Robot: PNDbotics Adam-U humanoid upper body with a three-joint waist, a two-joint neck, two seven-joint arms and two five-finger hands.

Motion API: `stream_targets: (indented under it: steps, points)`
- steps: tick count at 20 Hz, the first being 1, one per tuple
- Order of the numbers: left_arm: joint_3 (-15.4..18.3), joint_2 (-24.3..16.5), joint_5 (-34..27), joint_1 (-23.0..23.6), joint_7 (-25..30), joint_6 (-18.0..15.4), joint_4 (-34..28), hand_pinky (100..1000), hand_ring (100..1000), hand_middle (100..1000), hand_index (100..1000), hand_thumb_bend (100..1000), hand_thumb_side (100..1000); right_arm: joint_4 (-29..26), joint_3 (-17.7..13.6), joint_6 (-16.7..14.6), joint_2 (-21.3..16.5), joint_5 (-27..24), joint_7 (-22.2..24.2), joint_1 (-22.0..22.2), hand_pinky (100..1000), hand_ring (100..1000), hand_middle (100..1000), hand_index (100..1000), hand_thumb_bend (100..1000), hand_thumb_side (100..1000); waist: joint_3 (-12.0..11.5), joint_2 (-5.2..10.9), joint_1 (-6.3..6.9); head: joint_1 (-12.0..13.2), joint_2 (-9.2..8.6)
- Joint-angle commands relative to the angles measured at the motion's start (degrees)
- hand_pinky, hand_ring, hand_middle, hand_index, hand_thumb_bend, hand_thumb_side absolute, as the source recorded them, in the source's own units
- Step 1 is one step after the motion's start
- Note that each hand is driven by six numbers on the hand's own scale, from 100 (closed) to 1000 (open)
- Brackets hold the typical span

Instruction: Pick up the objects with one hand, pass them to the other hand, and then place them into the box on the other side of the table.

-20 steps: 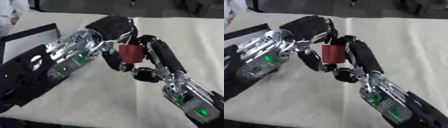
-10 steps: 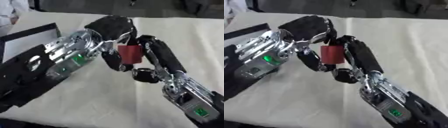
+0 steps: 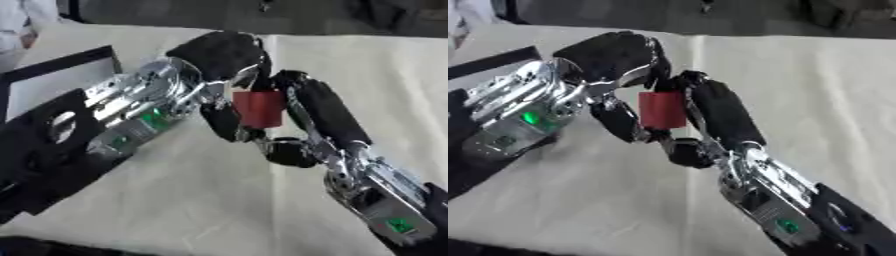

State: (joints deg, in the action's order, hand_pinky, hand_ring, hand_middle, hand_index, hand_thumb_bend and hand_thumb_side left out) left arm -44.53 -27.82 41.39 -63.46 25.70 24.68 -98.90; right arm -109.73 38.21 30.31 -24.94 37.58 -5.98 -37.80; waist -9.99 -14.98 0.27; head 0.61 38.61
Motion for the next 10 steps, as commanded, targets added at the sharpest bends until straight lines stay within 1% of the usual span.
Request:
stream_targets:
  steps: [1, 6, 10]
  points:
    - [-0.06, 0.94, -1.04, -1.09, -0.97, 0.48, -1.34, 628, 470, 384, 503, 100, 108, -3.30, 1.44, -0.67, 2.26, 0.10, 0.38, -1.54, 551, 536, 629, 685, 100, 100, -0.11, 0.99, 0.04, -0.08, -0.77]
    - [-0.20, 0.95, -1.89, -1.11, -1.45, 1.02, -1.29, 621, 441, 348, 461, 100, 100, -3.62, 1.32, -1.08, 2.14, 0.08, 0.12, -1.56, 562, 558, 651, 699, 100, 100, -0.13, 0.99, 0.03, -0.26, -0.69]
    - [-0.29, 0.98, -2.10, -1.12, -1.15, 1.12, -1.29, 618, 419, 320, 434, 100, 100, -3.80, 1.11, -1.52, 2.07, 0.59, -0.12, -1.62, 583, 593, 692, 732, 100, 100, -0.11, 0.98, 0.05, -0.29, -0.58]
